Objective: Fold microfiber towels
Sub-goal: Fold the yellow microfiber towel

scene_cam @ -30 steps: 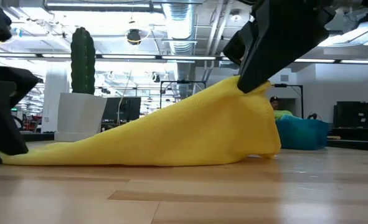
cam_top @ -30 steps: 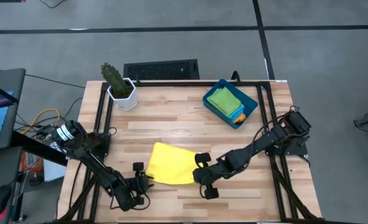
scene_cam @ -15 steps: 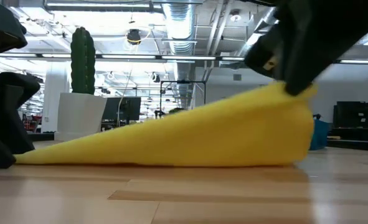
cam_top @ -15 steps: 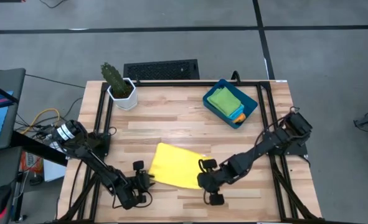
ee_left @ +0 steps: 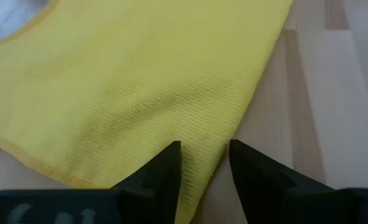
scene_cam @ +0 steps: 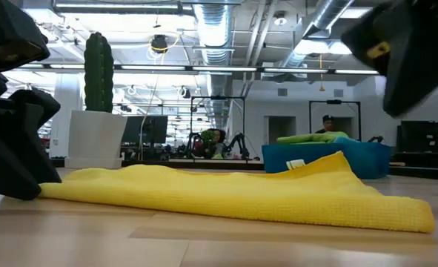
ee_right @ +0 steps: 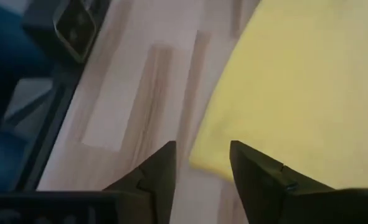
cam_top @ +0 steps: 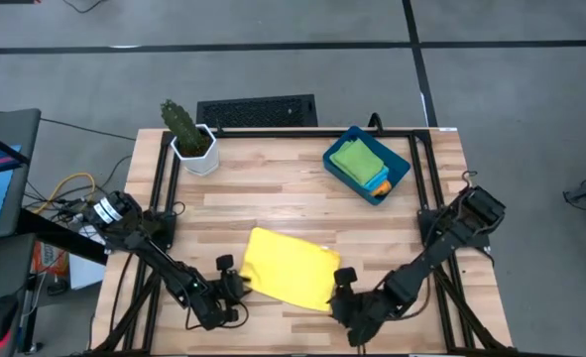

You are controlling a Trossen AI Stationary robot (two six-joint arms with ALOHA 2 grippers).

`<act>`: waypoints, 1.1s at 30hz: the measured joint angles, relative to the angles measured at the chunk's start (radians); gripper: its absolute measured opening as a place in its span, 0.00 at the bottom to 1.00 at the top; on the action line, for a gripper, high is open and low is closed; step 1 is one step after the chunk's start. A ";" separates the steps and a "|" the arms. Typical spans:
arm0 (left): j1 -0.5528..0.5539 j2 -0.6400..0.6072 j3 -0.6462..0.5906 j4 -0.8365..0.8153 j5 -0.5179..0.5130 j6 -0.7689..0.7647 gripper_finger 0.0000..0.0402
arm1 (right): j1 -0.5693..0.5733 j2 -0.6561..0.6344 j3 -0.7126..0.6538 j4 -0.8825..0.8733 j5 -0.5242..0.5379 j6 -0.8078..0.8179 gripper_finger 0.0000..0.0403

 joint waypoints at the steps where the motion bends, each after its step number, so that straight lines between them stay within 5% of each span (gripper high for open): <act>1: 0.006 0.000 0.000 0.003 0.000 -0.001 0.32 | 0.011 0.000 -0.013 0.042 0.041 -0.021 0.44; 8: 0.070 0.001 0.000 0.114 0.008 0.006 0.32 | 0.032 0.040 -0.067 0.156 0.098 0.009 0.43; 16: 0.069 -0.006 0.007 0.154 0.298 -0.098 0.32 | 0.073 0.184 -0.063 0.252 0.111 0.024 0.40; 24: -0.022 -0.055 0.034 0.112 0.194 -0.112 0.32 | 0.072 0.189 -0.062 0.260 0.131 0.017 0.36; 33: -0.058 -0.119 0.194 -0.220 0.271 -0.012 0.32 | 0.079 0.190 -0.063 0.269 0.138 0.015 0.33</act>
